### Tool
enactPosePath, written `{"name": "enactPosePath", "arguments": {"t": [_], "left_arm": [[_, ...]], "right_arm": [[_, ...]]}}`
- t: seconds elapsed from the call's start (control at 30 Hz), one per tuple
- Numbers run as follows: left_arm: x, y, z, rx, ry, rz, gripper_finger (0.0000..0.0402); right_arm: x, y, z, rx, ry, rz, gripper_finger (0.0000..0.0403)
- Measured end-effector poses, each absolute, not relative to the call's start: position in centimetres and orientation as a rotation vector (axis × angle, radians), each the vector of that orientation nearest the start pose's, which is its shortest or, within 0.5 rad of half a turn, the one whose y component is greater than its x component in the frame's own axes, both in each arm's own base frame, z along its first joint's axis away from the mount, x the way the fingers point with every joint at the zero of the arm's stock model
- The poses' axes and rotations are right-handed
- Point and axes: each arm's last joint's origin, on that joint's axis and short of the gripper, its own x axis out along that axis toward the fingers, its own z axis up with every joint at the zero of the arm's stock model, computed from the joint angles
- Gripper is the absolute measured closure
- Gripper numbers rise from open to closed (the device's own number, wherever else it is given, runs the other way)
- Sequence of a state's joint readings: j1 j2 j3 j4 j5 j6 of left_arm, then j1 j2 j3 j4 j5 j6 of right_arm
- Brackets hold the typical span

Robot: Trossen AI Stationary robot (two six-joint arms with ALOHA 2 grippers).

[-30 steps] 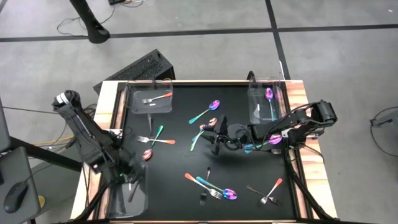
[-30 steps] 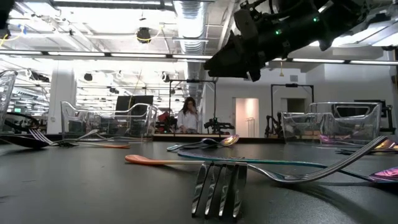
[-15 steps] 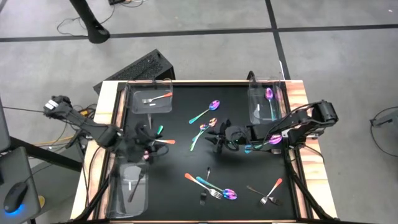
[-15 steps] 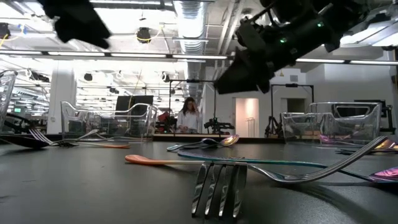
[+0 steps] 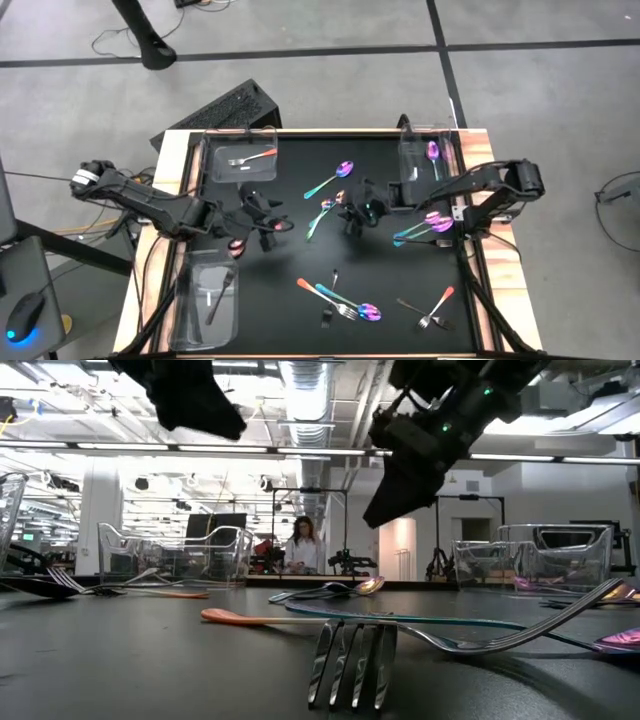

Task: Sort silverware by color (type)
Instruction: Put the violet spoon into the top right transparent bin

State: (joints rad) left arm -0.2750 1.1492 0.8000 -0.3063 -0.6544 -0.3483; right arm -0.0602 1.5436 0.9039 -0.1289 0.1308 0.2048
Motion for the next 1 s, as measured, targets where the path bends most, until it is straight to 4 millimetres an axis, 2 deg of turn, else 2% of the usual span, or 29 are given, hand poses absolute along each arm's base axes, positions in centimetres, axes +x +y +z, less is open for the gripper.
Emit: {"name": "enactPosePath", "arguments": {"t": [0.17, 0.27, 0.47, 0.73, 0.9, 1.0], "left_arm": [[23.5, -3.8, 24.1, -0.083, 0.442, 0.361, 0.0227], [23.6, -3.1, 23.0, -0.121, 0.375, 0.331, 0.0227], [23.2, -1.6, 21.4, -0.130, 0.366, 0.372, 0.0227], [22.8, -0.2, 20.5, -0.090, 0.425, 0.436, 0.0227], [22.7, 0.4, 20.2, -0.085, 0.460, 0.462, 0.0227], [22.6, 0.6, 20.1, -0.085, 0.464, 0.472, 0.0227]], "right_arm": [[32.1, -6.3, 18.6, 0.095, 0.802, -0.227, 0.0245], [33.1, -8.7, 18.8, 0.074, 0.785, -0.201, 0.0245], [36.0, -12.3, 18.0, -0.010, 0.928, -0.165, 0.0245], [39.5, -15.5, 17.0, -0.096, 1.145, -0.070, 0.0245], [40.4, -17.1, 16.2, -0.104, 1.231, -0.041, 0.0247], [40.4, -17.7, 16.5, -0.116, 1.253, -0.026, 0.0252]]}}
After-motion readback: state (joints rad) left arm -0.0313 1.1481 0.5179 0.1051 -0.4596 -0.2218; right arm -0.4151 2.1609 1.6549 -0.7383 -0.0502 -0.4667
